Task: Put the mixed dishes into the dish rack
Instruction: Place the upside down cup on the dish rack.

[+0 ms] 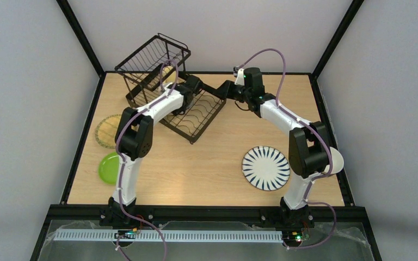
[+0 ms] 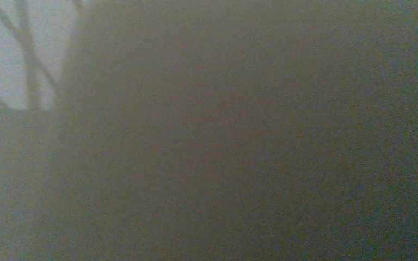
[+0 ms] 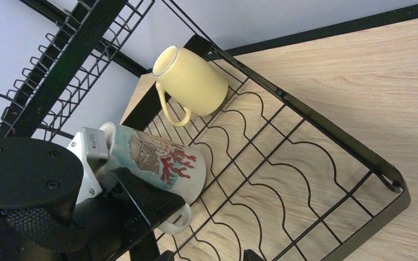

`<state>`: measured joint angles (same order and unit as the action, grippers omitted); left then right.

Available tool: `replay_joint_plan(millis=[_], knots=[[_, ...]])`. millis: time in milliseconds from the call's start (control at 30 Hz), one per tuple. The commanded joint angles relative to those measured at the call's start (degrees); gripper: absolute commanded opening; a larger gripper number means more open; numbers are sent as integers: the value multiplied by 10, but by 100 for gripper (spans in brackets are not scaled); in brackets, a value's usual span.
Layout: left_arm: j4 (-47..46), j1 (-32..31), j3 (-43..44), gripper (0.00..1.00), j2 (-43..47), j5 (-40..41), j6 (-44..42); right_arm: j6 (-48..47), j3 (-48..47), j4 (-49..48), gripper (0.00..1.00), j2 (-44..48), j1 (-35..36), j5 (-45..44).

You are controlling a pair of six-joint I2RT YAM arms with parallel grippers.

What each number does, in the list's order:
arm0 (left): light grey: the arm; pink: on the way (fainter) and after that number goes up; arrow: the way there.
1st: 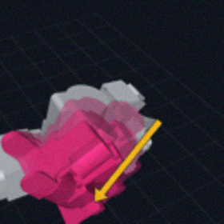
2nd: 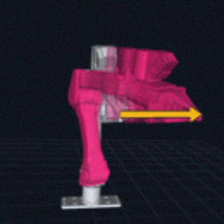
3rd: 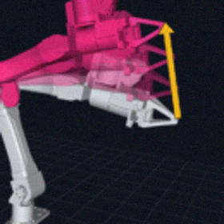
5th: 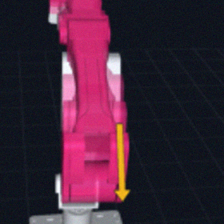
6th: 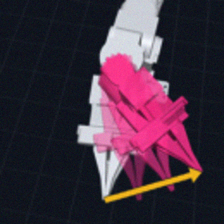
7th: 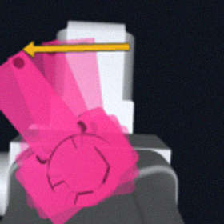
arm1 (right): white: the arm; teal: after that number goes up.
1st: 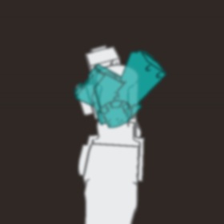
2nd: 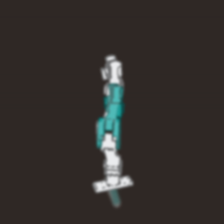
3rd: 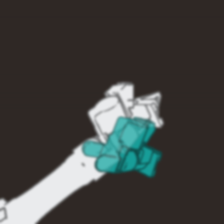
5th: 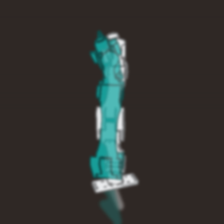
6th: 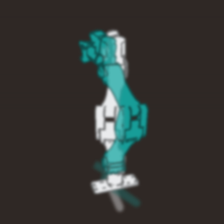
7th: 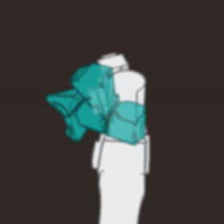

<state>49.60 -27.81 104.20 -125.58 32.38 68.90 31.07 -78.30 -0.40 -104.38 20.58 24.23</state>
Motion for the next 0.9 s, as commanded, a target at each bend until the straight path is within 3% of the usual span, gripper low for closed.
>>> replay_joint_plan(millis=[0,133,333,533,867], knots=[[2,16,35,2,-1,54,10,6,-22,8,71,-18,-4,9],[7,17,37,3,-6,52,14,7,-22,-7,71,-21,-4,11],[9,16,37,38,-7,47,21,7,-20,-8,71,-22,-5,11],[5,14,38,57,-4,44,16,11,-23,-9,71,-26,-5,16],[8,4,37,72,2,51,8,15,-18,-14,72,-24,-5,21]])
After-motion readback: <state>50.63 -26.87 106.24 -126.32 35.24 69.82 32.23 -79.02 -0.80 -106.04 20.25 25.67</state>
